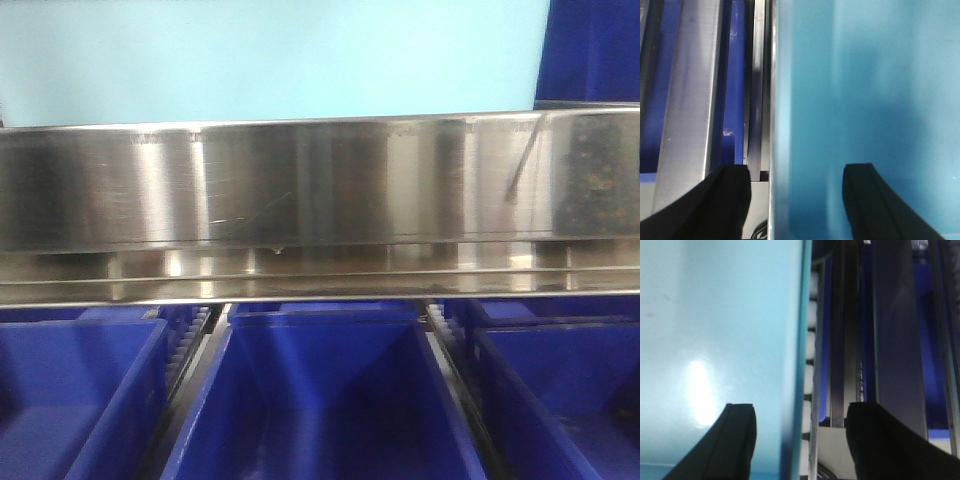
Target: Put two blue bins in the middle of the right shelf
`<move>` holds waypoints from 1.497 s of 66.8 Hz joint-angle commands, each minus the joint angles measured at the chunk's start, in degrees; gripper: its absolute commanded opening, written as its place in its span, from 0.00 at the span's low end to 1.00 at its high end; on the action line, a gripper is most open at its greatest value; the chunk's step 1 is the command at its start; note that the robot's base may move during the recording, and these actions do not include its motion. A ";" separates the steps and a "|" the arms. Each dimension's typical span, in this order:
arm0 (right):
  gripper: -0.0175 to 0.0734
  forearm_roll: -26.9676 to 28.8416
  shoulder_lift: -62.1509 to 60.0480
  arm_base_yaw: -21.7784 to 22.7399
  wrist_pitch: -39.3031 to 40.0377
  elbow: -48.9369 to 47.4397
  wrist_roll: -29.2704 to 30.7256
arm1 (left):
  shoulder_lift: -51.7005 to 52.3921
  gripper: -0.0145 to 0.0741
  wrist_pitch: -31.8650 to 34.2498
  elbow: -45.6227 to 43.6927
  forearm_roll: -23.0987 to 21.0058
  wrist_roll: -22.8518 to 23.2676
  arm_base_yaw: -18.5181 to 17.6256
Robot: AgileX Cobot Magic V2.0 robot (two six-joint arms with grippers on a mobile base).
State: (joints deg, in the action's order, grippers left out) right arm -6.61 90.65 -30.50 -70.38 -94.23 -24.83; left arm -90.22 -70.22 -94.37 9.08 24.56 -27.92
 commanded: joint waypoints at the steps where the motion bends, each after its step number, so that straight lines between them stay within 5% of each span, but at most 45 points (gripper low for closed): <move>1: 0.52 -0.09 -0.74 0.12 0.42 1.11 0.47 | 0.13 0.52 0.25 0.07 -0.38 -0.23 0.25; 100: 0.52 1.30 -1.61 0.03 0.42 1.72 0.36 | 2.18 0.52 0.25 3.37 0.17 -0.37 0.25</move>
State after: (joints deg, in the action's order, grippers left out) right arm -4.23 89.73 -30.50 -70.37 -92.83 -24.83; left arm -88.65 -70.22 -91.05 9.51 24.10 -27.92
